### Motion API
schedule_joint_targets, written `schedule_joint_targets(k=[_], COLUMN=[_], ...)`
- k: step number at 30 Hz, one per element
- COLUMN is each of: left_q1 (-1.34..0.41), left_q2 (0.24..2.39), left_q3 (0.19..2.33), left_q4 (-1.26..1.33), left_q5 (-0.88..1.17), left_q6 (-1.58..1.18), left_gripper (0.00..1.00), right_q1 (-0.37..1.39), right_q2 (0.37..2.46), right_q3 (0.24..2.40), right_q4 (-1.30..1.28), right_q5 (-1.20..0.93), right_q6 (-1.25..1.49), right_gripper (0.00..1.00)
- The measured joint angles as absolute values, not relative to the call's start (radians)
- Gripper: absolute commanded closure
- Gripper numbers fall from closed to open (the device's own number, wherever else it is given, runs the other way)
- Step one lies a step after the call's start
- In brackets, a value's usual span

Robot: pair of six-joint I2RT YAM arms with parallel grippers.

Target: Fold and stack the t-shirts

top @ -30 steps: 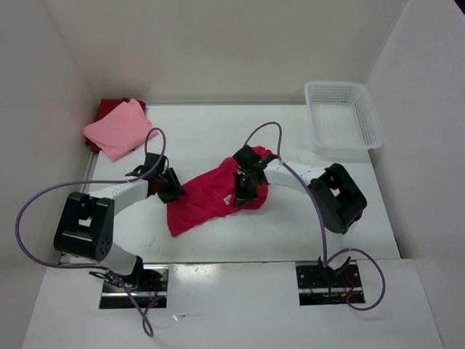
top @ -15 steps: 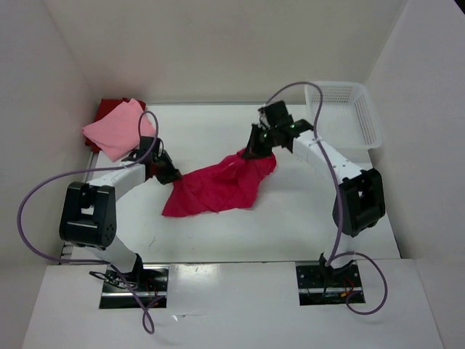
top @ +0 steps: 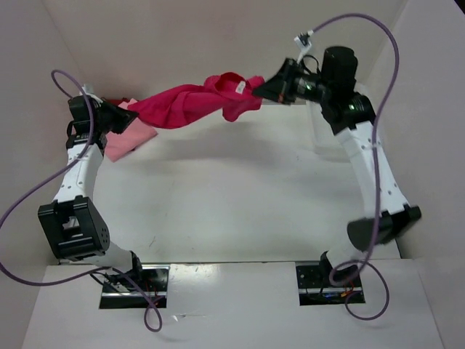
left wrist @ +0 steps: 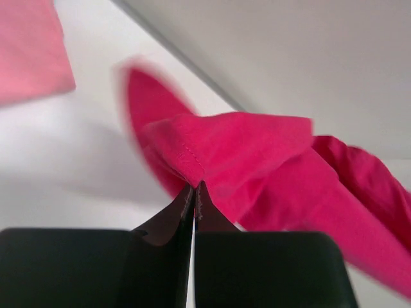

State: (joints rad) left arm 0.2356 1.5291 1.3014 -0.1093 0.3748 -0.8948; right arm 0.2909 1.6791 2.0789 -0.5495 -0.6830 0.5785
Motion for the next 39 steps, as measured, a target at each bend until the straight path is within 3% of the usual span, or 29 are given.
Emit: schedule_joint_targets(k=[5, 8, 9, 10, 11, 14, 18, 21, 23, 26, 27, 29, 32, 35, 36, 39], left_q1=[0.255, 0.250, 0.246, 0.242, 0.238, 0.228, 0.215, 0.182, 0.128, -0.005, -0.056, -0.163, -0.274, -0.344, -0.362, -0.399], left_q2=[1.539, 1.624, 1.670, 1.725, 1.772, 1.903, 1.897, 1.751, 1.640, 1.538, 1.533, 1.584, 1.732, 1.911, 1.974, 2.133], left_q3=[1.278, 1.285, 1.293, 1.308, 1.321, 1.350, 1.264, 1.127, 1.074, 1.073, 1.098, 1.189, 1.370, 1.576, 1.643, 1.805], left_q4=[-0.057, -0.043, -0.040, -0.039, -0.039, -0.052, -0.073, -0.099, -0.119, -0.112, -0.112, -0.112, -0.136, -0.186, -0.199, -0.270], left_q5=[0.405, 0.429, 0.433, 0.438, 0.440, 0.458, 0.454, 0.409, 0.364, 0.294, 0.267, 0.207, 0.124, 0.062, 0.049, 0.019], left_q6=[-0.913, -0.915, -0.913, -0.912, -0.901, -0.888, -0.867, -0.844, -0.835, -0.829, -0.818, -0.788, -0.732, -0.673, -0.652, -0.602], left_gripper=[0.94, 0.86, 0.77, 0.51, 0.41, 0.17, 0.00, 0.00, 0.02, 0.23, 0.28, 0.42, 0.42, 0.42, 0.42, 0.39], right_q1=[0.191, 0.058, 0.027, 0.002, -0.013, -0.017, -0.015, -0.014, -0.011, 0.005, 0.015, 0.038, 0.061, 0.076, 0.081, 0.096], right_q2=[1.311, 1.306, 1.362, 1.425, 1.488, 1.576, 1.563, 1.551, 1.544, 1.535, 1.534, 1.534, 1.534, 1.534, 1.533, 1.532], right_q3=[1.438, 1.129, 1.061, 1.009, 0.964, 0.902, 0.911, 0.913, 0.915, 0.921, 0.925, 0.942, 0.967, 0.983, 0.984, 0.986], right_q4=[-0.468, -0.485, -0.483, -0.485, -0.492, -0.535, -0.518, -0.513, -0.513, -0.513, -0.513, -0.511, -0.502, -0.492, -0.487, -0.482], right_q5=[-0.769, -0.729, -0.691, -0.650, -0.605, -0.516, -0.459, -0.417, -0.392, -0.361, -0.352, -0.345, -0.344, -0.348, -0.350, -0.359], right_q6=[0.531, 0.519, 0.518, 0.520, 0.524, 0.530, 0.531, 0.525, 0.521, 0.513, 0.514, 0.517, 0.524, 0.532, 0.535, 0.543], right_gripper=[1.00, 0.99, 0.96, 0.89, 0.85, 0.68, 0.56, 0.53, 0.61, 0.81, 0.93, 0.98, 0.98, 0.82, 0.72, 0.66])
